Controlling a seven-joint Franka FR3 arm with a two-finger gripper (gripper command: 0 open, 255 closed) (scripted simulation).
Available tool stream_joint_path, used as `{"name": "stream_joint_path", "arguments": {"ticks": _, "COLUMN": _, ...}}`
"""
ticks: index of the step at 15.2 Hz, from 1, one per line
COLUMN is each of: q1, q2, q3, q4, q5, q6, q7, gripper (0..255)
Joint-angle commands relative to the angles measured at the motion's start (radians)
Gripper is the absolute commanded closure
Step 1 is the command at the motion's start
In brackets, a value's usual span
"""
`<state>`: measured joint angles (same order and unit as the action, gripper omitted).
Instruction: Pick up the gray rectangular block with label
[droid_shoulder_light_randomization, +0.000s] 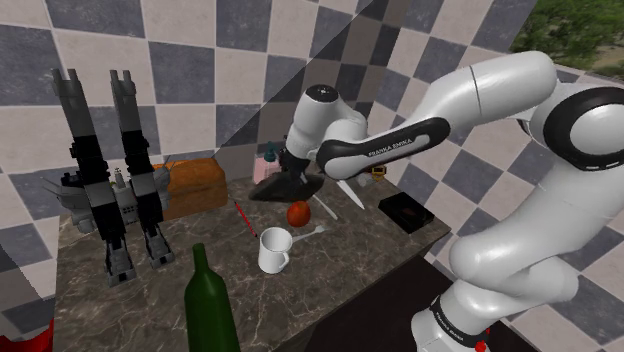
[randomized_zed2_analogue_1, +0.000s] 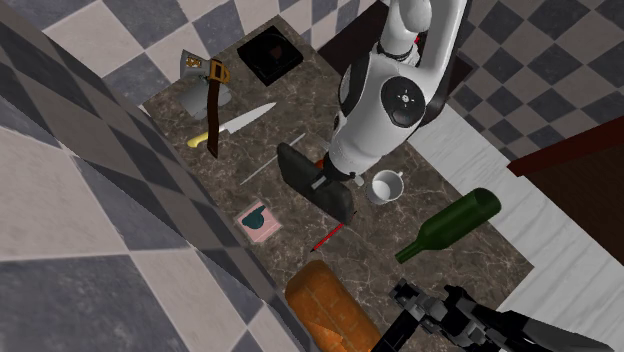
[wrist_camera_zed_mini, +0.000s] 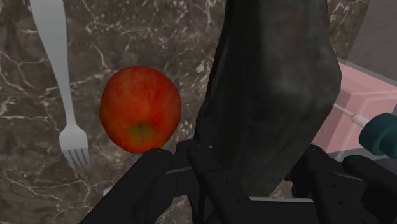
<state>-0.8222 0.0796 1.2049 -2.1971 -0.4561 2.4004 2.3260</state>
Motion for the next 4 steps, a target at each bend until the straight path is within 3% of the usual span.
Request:
{"name": "stream_joint_path", "arguments": {"ticks": 1, "q1": -0.022, "q2": -0.043, "q3": 0.018, "q4": 0.006, "q5": 0.067, "q6": -0.009, "q7": -0.049, "gripper": 255}}
{"name": "stream_joint_path", "arguments": {"ticks": 4, "q1": -0.025, "q2": -0.067, "q3": 0.019, "q4": 0.011, "q5": 0.103, "q6": -0.016, "q7": -0.076, "gripper": 255}}
